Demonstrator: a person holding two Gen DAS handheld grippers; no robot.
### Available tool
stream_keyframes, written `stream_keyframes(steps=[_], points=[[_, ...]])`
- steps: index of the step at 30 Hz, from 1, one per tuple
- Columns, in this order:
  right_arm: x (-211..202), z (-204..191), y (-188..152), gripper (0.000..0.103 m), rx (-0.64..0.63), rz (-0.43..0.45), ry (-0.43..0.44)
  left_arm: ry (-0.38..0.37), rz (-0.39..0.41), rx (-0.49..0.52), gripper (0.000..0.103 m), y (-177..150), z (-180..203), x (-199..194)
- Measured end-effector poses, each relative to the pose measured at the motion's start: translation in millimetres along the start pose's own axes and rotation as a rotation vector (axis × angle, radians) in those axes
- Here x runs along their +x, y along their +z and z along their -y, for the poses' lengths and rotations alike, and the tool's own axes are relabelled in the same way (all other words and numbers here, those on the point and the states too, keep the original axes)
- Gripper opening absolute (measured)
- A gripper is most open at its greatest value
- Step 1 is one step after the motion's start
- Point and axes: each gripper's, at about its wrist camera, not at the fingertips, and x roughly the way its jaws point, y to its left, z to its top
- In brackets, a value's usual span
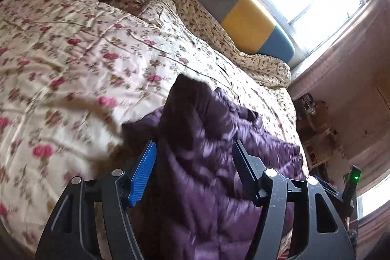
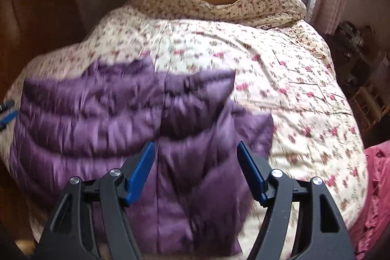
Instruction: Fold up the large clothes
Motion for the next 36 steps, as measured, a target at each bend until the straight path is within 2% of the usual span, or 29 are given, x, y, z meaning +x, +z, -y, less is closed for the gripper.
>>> stream_keyframes(steps=[7, 8, 9, 10, 12, 14, 20, 25, 30, 36], points=[[42.7, 23.2, 33.6, 0.07, 0.126, -0.046, 0.015, 0.044, -0.038, -0.047, 0.063, 21.6, -3.2, 32.4], [48.4, 24.2, 36.5, 0.068, 0.131, -0.054, 0.015, 0.051, -0.04, -0.051, 0.057, 23.0, -4.8, 35.6], [51.8, 24.3, 36.9, 0.054, 0.126, -0.059, 0.018, 0.057, -0.048, -0.052, 0.048, 23.7, -5.9, 38.4], [54.8, 24.3, 37.3, 0.044, 0.116, -0.066, 0.018, 0.068, -0.053, -0.049, 0.044, 23.8, -5.9, 40.4], [59.5, 20.1, 36.9, 0.017, 0.093, -0.075, 0.016, 0.093, -0.056, -0.022, 0.023, 23.6, -2.6, 43.3], [57.5, 13.7, 36.2, 0.007, 0.043, -0.042, -0.037, 0.14, -0.049, 0.018, 0.018, 24.0, 3.1, 46.2], [65.3, 9.5, 35.5, 0.005, 0.024, 0.031, -0.199, 0.302, -0.025, 0.13, 0.016, 27.5, 19.5, 71.2], [93.8, 13.3, 30.3, 0.005, 0.049, 0.007, -0.233, 0.45, -0.013, 0.276, 0.016, 16.0, 30.6, 103.6], [117.3, 16.6, 21.7, 0.007, 0.046, -0.009, -0.242, 0.486, 0.004, 0.326, 0.016, 4.9, 24.2, 119.4], [132.7, 14.3, 13.6, 0.007, 0.039, 0.011, -0.247, 0.479, 0.039, 0.302, 0.018, -2.0, 19.8, 124.5]])
